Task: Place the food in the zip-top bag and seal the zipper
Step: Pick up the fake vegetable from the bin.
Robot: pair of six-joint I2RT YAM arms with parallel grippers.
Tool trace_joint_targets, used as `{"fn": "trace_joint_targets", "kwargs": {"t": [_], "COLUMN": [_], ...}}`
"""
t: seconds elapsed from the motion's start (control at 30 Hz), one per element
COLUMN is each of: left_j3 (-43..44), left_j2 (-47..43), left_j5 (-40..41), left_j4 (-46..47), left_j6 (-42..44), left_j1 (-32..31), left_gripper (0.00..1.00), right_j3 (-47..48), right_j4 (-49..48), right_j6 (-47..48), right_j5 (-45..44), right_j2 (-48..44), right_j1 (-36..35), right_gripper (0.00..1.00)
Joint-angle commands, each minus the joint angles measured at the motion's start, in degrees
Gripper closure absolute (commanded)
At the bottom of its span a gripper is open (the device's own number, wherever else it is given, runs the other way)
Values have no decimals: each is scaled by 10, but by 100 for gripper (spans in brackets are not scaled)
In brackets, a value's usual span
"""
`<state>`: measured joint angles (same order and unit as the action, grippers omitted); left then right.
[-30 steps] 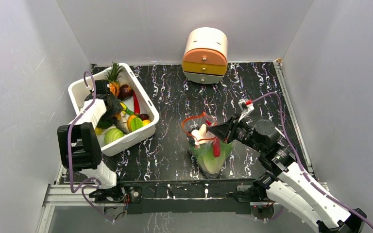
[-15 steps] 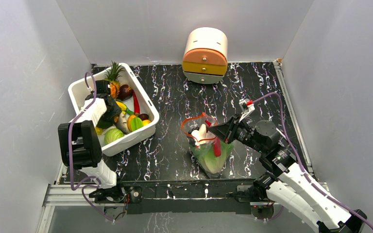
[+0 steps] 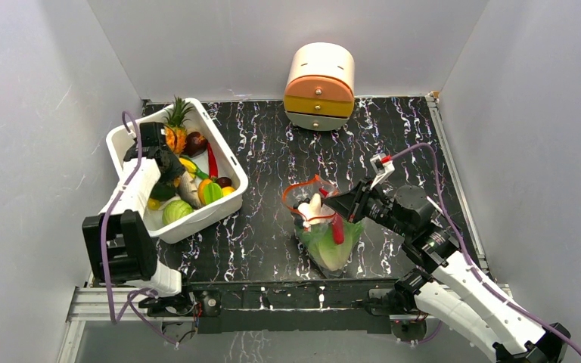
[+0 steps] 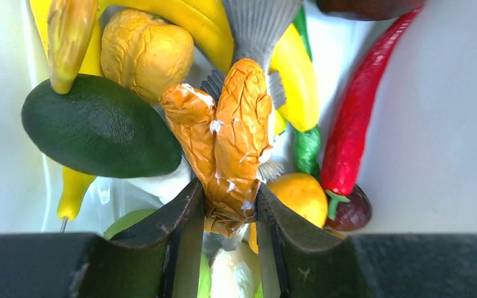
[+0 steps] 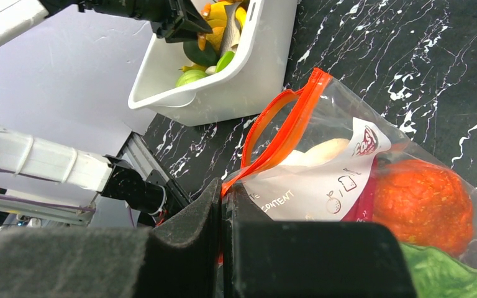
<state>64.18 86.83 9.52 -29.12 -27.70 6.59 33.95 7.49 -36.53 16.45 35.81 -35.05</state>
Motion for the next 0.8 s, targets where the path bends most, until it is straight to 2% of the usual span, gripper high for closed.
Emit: {"fn": "trace_joint_targets", "kwargs": {"t": [0.0,0.3,0.4,0.6,0.77], "left_j3": [28,70,75,97,100], "left_j2": [-61,-115,-120,-110,-127], "left_j5": [-34,-153,-230,-325,-425], "left_j4": [-21,-44,-41,-64,-33], "left_j6": [5,33,42,72,73], "left_j1": [3,2,-3,-48,-112], "left_gripper": [81,82,82,82,81], "right_j3": [27,53,57,69,77], "right_j4": [-49,-28,-32,-21,-27], "right_j6": [9,19,19,29,30], "right_j5": [-4,-17,-17,-18,-11], "right_j2": [-6,16,24,40,51], "right_j1": [-2,-1,-2,-2,-1], "right_gripper": [100,100,100,100,100]}}
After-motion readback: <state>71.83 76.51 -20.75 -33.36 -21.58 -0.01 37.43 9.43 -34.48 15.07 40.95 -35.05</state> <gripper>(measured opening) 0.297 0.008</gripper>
